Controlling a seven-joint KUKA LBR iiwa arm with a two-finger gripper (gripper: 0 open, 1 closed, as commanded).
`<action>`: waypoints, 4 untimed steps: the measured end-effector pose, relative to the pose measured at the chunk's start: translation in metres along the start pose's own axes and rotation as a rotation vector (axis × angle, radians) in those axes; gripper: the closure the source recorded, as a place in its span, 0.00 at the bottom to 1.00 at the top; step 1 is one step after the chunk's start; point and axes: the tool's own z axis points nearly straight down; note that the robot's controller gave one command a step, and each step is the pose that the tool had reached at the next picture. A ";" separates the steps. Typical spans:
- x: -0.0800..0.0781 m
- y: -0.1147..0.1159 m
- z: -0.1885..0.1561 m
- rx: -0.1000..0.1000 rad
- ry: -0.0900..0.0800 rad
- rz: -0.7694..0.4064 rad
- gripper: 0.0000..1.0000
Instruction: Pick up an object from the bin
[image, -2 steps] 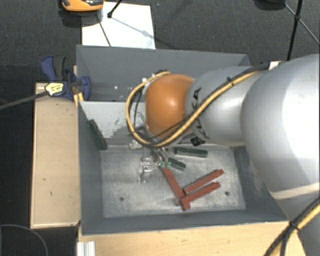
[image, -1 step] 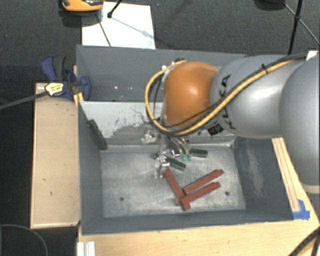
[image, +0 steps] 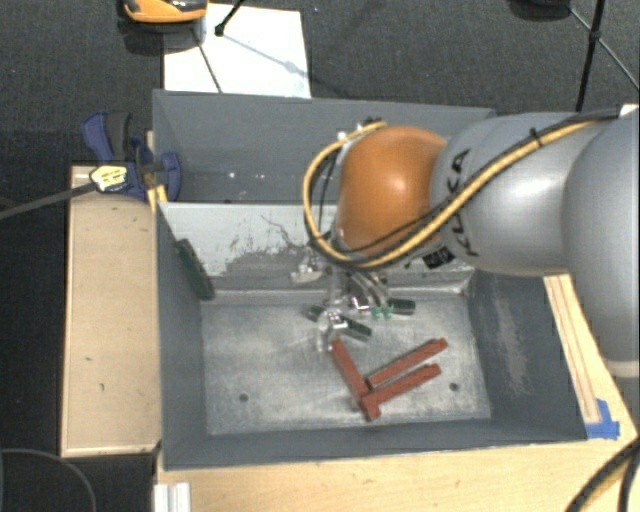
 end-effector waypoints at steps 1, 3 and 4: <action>0.001 -0.069 0.067 0.001 0.003 0.015 1.00; 0.006 -0.071 -0.017 0.000 0.020 0.029 0.00; 0.006 -0.074 -0.093 0.001 0.019 0.039 0.00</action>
Offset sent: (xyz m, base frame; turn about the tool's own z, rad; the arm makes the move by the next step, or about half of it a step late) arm 0.0000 0.0000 0.0000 0.0000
